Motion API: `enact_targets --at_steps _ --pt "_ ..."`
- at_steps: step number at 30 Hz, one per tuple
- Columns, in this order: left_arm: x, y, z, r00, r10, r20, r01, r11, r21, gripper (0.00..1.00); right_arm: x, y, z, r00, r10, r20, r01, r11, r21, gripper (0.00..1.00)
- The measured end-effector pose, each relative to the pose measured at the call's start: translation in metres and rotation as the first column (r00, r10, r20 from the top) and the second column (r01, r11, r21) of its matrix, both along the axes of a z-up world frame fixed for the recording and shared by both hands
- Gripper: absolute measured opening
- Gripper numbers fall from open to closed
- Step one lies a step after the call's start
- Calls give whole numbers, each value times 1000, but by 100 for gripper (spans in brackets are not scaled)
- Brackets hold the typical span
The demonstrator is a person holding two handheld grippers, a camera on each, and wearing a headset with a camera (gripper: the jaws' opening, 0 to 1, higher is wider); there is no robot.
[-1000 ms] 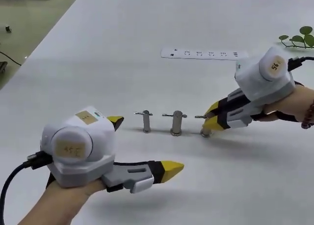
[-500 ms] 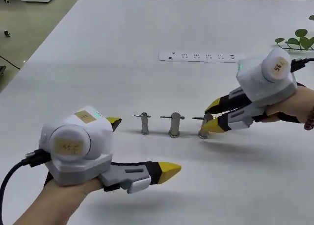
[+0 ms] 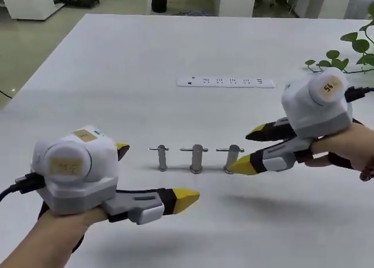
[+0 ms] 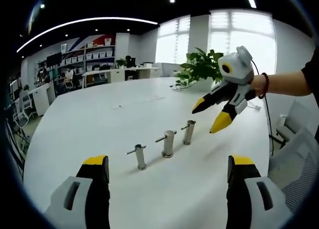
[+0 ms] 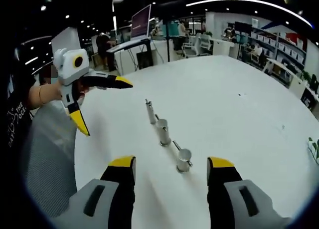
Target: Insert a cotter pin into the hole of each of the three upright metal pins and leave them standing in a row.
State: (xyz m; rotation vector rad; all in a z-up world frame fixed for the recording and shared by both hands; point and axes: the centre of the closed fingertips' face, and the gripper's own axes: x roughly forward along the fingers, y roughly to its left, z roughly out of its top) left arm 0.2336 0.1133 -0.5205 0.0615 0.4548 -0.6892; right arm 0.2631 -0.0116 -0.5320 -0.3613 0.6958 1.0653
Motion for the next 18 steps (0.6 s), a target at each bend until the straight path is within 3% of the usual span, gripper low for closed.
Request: enact_targets --at_steps 6,12,18 --pt "4 3 7 1000 20 7 -20 1000 -7 98 -4 -2 10 993 -114 12 114 993 41 59" --pt "6 4 10 999 42 4 -42 999 -3 96 -4 -4 20 971 -239 26 235 966 107 62" --pt "11 6 15 997 77 -1 -77 996 -38 94 -10 -2 24 956 -294 19 287 945 155 64"
